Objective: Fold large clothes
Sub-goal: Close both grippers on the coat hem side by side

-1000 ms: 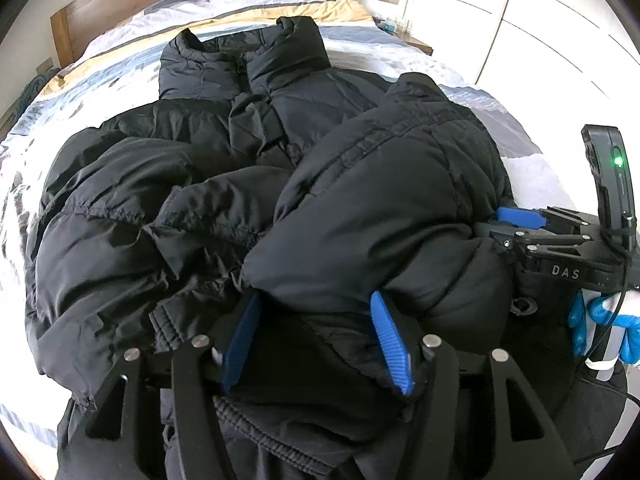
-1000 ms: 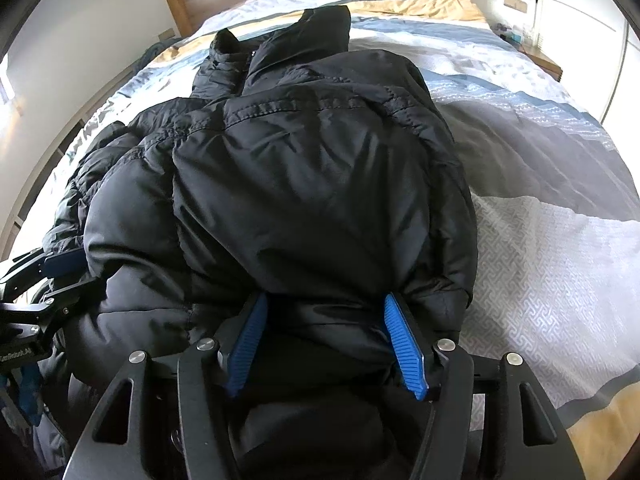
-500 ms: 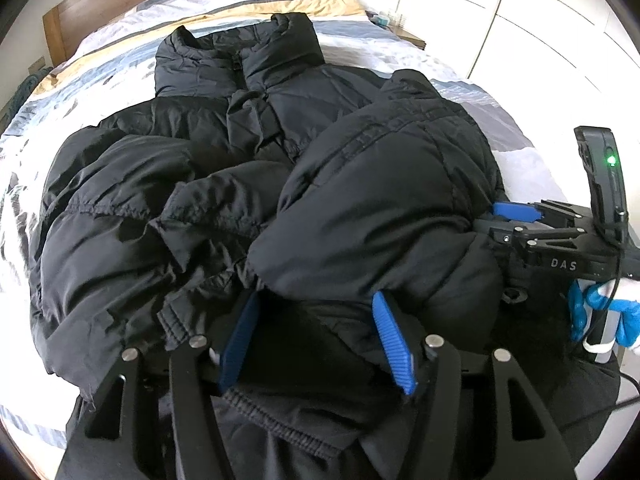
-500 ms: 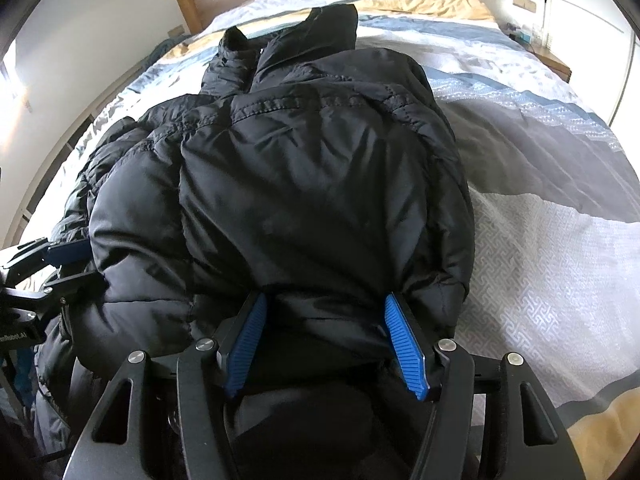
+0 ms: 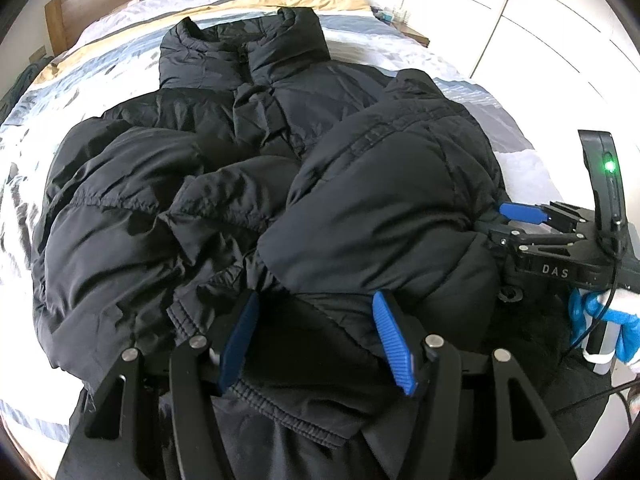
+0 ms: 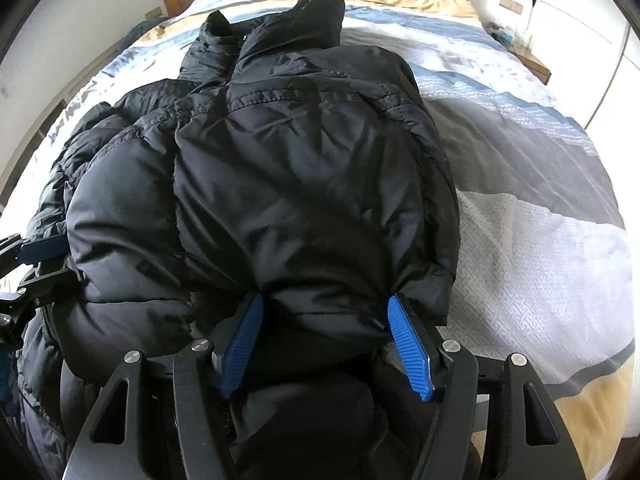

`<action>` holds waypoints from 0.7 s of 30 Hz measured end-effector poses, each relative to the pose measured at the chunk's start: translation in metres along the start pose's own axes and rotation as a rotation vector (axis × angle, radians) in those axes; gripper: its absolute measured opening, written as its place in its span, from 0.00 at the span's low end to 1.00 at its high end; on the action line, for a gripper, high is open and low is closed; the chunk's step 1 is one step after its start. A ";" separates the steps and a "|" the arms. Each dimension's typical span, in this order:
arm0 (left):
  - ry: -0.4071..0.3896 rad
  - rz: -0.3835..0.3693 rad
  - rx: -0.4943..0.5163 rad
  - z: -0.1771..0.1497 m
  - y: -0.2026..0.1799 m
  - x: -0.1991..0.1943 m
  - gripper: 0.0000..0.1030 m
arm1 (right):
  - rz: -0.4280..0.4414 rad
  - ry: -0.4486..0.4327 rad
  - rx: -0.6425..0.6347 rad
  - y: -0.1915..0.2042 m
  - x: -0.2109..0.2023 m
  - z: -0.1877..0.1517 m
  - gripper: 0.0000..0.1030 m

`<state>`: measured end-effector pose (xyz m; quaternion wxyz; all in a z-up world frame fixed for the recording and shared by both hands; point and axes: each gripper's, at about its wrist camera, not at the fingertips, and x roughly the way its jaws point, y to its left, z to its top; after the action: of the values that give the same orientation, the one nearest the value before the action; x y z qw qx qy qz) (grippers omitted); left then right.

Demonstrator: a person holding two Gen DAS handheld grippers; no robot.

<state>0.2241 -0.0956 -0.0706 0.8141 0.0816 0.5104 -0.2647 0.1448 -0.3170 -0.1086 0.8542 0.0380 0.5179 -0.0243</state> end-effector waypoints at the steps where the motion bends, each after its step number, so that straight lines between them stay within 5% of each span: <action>1: 0.003 0.003 -0.001 0.000 0.000 0.000 0.56 | 0.000 0.001 0.001 0.000 0.000 0.000 0.62; 21: 0.015 0.026 -0.063 0.000 0.027 -0.022 0.56 | -0.016 0.019 -0.020 0.003 -0.009 0.002 0.63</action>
<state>0.2306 -0.0654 -0.0544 0.8157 0.0644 0.5236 -0.2372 0.1424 -0.3142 -0.0993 0.8493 0.0256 0.5267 -0.0254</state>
